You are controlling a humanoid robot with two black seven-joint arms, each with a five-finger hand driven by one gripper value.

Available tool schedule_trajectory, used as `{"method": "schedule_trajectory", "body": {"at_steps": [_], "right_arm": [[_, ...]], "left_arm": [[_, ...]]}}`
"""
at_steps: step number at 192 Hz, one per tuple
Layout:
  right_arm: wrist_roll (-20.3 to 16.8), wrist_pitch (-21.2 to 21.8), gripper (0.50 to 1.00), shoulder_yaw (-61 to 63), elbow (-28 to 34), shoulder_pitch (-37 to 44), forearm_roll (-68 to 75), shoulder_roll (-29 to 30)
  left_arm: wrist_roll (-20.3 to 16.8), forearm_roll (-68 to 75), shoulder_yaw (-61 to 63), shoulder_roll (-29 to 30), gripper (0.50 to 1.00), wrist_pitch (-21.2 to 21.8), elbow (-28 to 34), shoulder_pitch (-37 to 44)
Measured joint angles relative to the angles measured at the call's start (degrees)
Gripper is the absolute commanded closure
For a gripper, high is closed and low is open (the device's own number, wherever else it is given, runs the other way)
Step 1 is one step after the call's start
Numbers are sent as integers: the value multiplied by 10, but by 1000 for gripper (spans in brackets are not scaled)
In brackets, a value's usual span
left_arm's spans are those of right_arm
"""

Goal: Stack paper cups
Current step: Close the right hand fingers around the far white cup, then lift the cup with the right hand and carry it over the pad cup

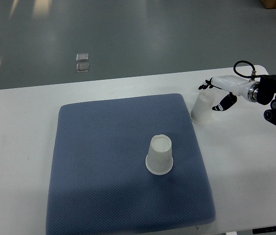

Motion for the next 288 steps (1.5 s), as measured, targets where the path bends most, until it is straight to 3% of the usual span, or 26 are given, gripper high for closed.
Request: {"method": "schedule_trajectory", "body": {"at_steps": [70,136,149,184,210,288], "right_arm": [[1,1,707,0,0,-1,1,8],[1,2,895,-6,0,-1,-2,7],[1,2,918,-6,0,-1,-2,7],[2,2,920,-2,11,26,4,-4],[3,20,926,2,57,75,18,-37],[1,137,938,3,267,230,146,-92]], "left_arm": [[0,0,0,0,500,0,0,0],[0,0,0,0,500,0,0,0],[0,0,0,0,500,0,0,0],[0,0,0,0,500,0,0,0],[0,0,0,0,500,0,0,0],[0,0,0,0,500,0,0,0]]}}
